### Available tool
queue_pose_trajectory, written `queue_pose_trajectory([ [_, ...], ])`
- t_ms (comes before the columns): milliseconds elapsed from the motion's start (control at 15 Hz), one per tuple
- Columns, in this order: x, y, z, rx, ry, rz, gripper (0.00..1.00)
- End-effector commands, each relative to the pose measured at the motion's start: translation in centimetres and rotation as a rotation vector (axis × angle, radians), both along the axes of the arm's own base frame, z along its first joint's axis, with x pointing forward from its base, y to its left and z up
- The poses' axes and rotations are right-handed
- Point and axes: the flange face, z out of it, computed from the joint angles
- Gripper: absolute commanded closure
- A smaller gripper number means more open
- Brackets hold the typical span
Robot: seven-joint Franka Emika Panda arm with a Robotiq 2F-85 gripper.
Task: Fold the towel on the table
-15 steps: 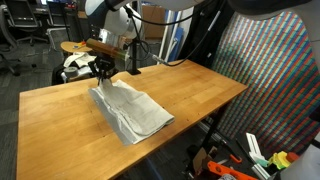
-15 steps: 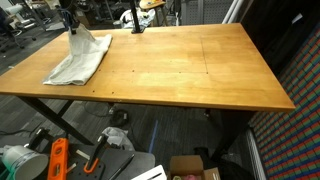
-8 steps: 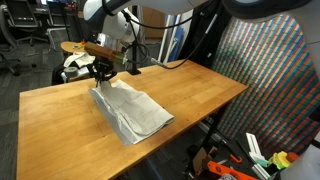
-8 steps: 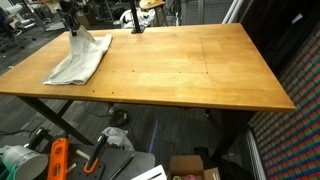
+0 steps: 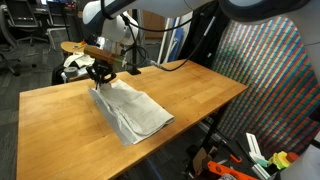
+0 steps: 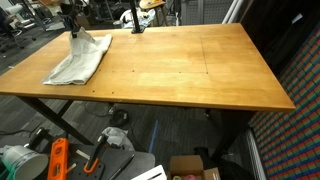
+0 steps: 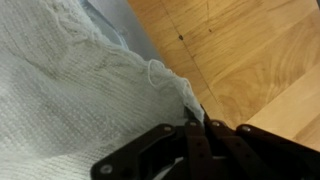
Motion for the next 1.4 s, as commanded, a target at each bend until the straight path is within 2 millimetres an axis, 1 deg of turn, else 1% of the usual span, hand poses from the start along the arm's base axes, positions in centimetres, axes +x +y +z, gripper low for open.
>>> queue_pose_trajectory([
  [0,0.5,0.8,0.0,0.013,-0.020,0.001,0.98],
  [267,0.4,1.2,-0.5,0.016,-0.015,0.005,0.98],
  [333,0.4,1.3,-0.5,0.015,-0.015,0.006,0.96],
  [400,0.4,1.3,-0.6,0.014,-0.014,0.007,0.90],
  [467,0.4,1.4,-0.7,0.015,-0.013,0.008,0.71],
  [533,0.4,1.5,-0.7,0.014,-0.013,0.009,0.68],
  [600,0.4,1.6,-0.8,0.014,-0.014,0.010,0.60],
  [667,0.3,1.7,-0.8,0.013,-0.016,0.014,0.85],
  [867,0.4,2.3,-0.7,0.014,-0.035,0.018,1.00],
  [1000,0.5,2.6,-0.7,0.013,-0.040,0.018,1.00],
  [1067,0.5,2.7,-0.6,0.013,-0.042,0.017,0.74],
  [1133,0.4,2.8,-0.5,0.012,-0.049,0.019,0.74],
  [1200,0.4,2.9,-0.3,0.012,-0.058,0.022,0.68],
  [1333,0.4,2.8,0.1,-0.009,-0.084,0.021,0.53],
])
